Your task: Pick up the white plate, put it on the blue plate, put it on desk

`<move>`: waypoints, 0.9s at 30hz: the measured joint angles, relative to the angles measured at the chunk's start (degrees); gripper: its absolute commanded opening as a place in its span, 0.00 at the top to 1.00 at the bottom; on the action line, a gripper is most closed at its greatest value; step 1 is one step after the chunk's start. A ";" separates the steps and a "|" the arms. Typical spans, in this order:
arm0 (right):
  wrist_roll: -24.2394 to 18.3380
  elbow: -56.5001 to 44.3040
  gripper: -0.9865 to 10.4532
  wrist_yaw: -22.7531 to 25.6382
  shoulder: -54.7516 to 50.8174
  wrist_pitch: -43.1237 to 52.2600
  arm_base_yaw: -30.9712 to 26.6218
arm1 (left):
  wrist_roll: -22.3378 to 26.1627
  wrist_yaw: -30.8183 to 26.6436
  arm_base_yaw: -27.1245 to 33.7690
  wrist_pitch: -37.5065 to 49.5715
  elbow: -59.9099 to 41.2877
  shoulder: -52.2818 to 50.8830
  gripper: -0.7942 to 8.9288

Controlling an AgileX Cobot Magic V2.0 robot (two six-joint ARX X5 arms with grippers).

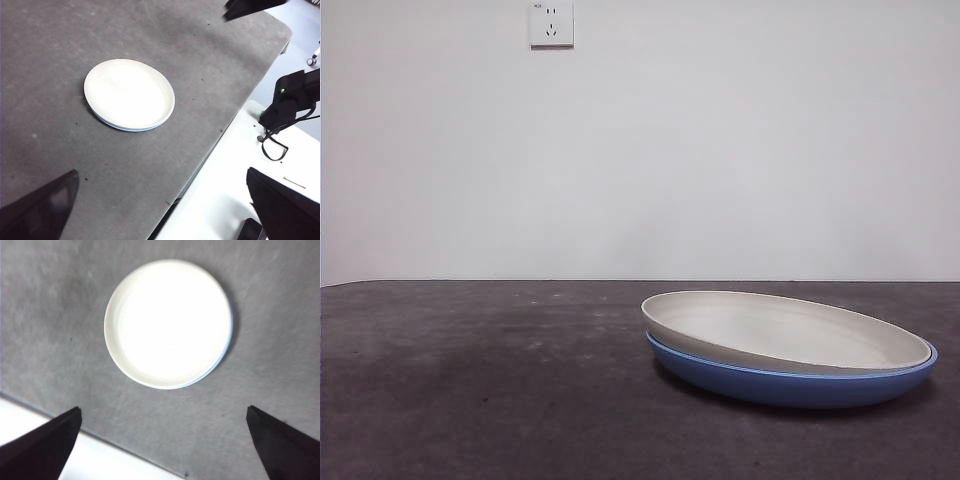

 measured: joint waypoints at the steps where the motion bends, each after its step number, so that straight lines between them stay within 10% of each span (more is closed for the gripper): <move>1: -0.59 0.00 0.40 -0.55 1.84 0.55 -0.02 | -0.33 0.00 0.00 -0.09 -0.02 -0.44 0.31; 27: -5.68 -11.30 0.40 -7.54 29.55 25.42 -5.22 | -8.92 0.11 -0.02 -0.66 -0.26 -9.51 0.31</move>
